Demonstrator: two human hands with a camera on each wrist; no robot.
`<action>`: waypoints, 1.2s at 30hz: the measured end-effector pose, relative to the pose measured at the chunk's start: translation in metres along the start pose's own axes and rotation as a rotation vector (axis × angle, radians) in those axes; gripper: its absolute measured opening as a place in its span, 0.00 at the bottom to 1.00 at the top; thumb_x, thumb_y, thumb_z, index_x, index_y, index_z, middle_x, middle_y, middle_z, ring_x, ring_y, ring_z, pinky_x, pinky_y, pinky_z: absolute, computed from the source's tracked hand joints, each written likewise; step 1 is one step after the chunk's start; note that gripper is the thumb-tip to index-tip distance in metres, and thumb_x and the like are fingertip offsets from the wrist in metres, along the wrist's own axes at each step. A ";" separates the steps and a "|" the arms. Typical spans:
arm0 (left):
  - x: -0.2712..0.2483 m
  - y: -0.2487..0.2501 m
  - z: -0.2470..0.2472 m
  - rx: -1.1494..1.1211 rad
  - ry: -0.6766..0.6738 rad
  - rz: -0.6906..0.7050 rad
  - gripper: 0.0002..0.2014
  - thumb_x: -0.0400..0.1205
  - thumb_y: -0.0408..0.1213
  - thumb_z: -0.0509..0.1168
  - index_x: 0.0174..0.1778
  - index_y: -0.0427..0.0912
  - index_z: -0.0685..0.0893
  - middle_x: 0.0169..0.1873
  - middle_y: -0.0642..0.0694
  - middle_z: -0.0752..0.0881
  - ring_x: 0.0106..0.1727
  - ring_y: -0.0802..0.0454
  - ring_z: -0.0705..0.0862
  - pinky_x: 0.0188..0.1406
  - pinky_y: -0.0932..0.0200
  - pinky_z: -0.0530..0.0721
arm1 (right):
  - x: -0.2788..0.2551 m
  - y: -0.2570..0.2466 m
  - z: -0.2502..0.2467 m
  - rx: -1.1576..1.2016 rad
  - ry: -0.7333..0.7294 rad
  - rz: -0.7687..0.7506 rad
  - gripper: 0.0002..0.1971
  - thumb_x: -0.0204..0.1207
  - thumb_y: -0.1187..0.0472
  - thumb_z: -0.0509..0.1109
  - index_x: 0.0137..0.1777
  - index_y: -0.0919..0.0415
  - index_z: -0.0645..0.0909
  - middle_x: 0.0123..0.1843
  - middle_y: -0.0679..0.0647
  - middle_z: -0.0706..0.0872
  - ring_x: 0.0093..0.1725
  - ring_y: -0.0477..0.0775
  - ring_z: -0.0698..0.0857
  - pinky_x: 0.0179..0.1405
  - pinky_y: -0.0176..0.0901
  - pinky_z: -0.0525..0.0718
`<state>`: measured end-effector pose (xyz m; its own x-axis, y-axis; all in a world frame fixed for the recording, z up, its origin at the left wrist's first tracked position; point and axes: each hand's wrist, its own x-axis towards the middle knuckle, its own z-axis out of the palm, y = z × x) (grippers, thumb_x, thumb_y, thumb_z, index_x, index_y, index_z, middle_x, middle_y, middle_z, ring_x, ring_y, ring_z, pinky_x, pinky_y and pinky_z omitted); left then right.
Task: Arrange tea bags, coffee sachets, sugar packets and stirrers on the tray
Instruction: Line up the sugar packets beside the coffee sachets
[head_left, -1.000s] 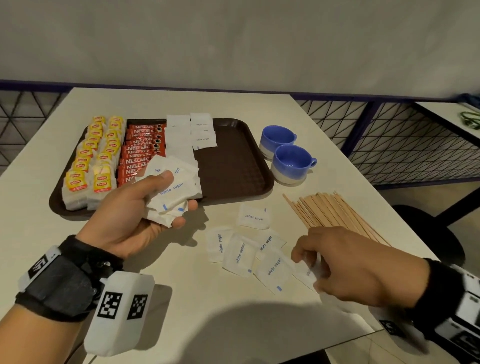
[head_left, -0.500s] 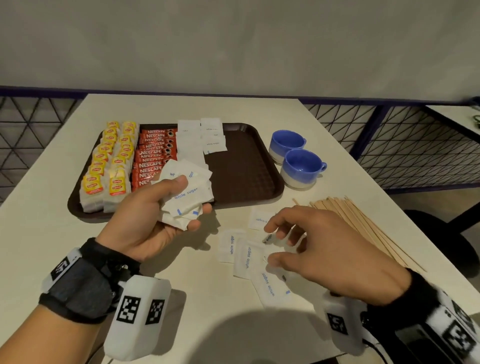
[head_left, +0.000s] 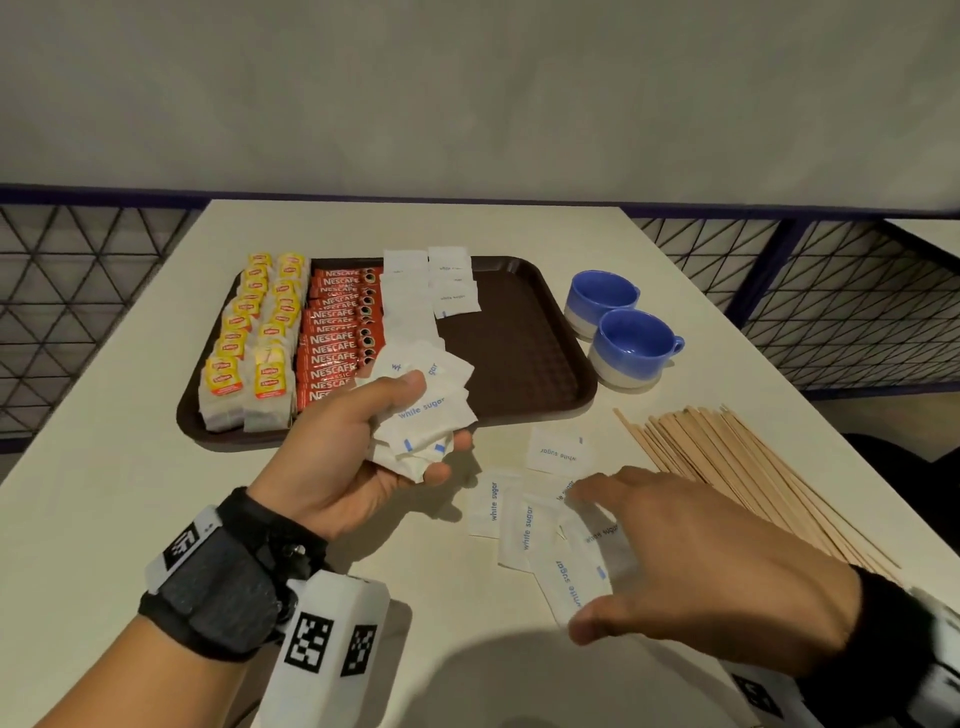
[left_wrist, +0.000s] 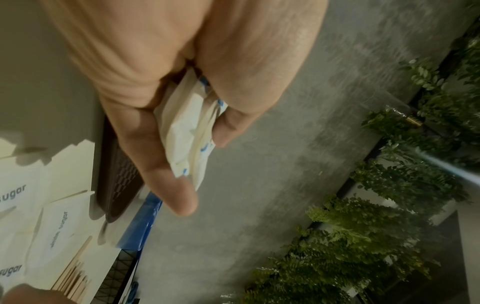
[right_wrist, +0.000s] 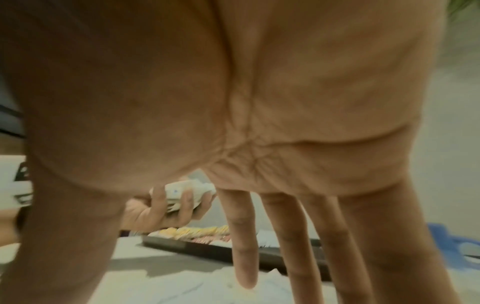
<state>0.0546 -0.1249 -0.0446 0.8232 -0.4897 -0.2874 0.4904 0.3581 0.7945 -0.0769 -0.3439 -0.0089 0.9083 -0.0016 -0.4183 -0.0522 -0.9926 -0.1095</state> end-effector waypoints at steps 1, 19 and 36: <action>0.000 0.000 0.000 -0.011 -0.007 -0.001 0.13 0.87 0.35 0.63 0.66 0.36 0.86 0.50 0.32 0.92 0.39 0.37 0.92 0.19 0.55 0.85 | 0.003 -0.002 0.002 -0.036 -0.008 -0.014 0.47 0.63 0.23 0.76 0.80 0.38 0.65 0.66 0.40 0.78 0.62 0.46 0.78 0.63 0.45 0.82; 0.007 -0.009 -0.005 -0.133 -0.060 -0.085 0.19 0.88 0.29 0.60 0.76 0.34 0.78 0.60 0.24 0.88 0.45 0.28 0.89 0.27 0.47 0.88 | 0.030 0.001 -0.026 0.160 0.243 -0.118 0.14 0.84 0.61 0.72 0.56 0.38 0.90 0.45 0.37 0.89 0.43 0.34 0.86 0.44 0.22 0.79; 0.001 -0.027 0.005 -0.218 -0.461 -0.177 0.23 0.86 0.42 0.70 0.73 0.33 0.76 0.62 0.33 0.77 0.49 0.42 0.85 0.34 0.51 0.91 | 0.039 -0.033 -0.026 0.726 0.500 -0.531 0.14 0.75 0.75 0.79 0.48 0.52 0.92 0.49 0.40 0.94 0.55 0.44 0.92 0.57 0.34 0.88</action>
<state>0.0408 -0.1393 -0.0641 0.5353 -0.8383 -0.1032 0.6990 0.3711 0.6113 -0.0290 -0.3143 0.0016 0.9477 0.2006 0.2483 0.3190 -0.5675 -0.7590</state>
